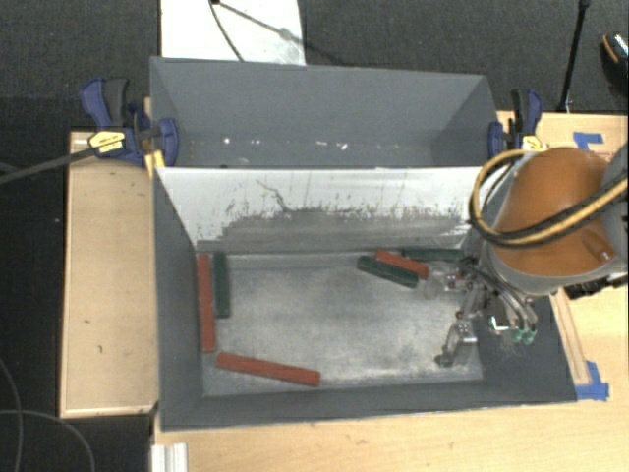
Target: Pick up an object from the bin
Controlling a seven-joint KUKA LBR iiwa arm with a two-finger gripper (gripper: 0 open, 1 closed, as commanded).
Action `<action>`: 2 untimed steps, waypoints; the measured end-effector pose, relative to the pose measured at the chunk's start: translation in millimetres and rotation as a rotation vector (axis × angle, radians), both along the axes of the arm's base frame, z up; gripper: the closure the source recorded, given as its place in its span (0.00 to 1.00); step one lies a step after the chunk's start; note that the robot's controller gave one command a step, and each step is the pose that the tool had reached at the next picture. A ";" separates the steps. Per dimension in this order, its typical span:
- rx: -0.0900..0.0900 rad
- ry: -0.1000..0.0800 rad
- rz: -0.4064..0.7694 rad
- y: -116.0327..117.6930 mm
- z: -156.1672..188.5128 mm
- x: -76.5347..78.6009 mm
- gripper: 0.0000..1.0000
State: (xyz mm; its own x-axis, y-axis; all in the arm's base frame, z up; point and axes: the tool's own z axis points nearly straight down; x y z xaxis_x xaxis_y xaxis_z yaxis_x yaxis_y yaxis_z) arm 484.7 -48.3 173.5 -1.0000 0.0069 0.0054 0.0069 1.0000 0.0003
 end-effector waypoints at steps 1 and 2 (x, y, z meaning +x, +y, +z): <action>-0.001 -0.002 -0.225 -66.9 -96.1 37.7 0.00; 0.000 -0.013 -0.044 -38.2 -100.1 107.6 0.00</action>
Offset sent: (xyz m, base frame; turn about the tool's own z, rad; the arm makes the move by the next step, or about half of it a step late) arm 0.0381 -0.0652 -0.0937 0.2228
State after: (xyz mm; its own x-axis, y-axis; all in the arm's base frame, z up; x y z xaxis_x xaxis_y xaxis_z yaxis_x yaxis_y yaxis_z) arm 592.3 -86.5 73.4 -0.9987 0.0504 -0.0072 0.0504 0.9987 0.0004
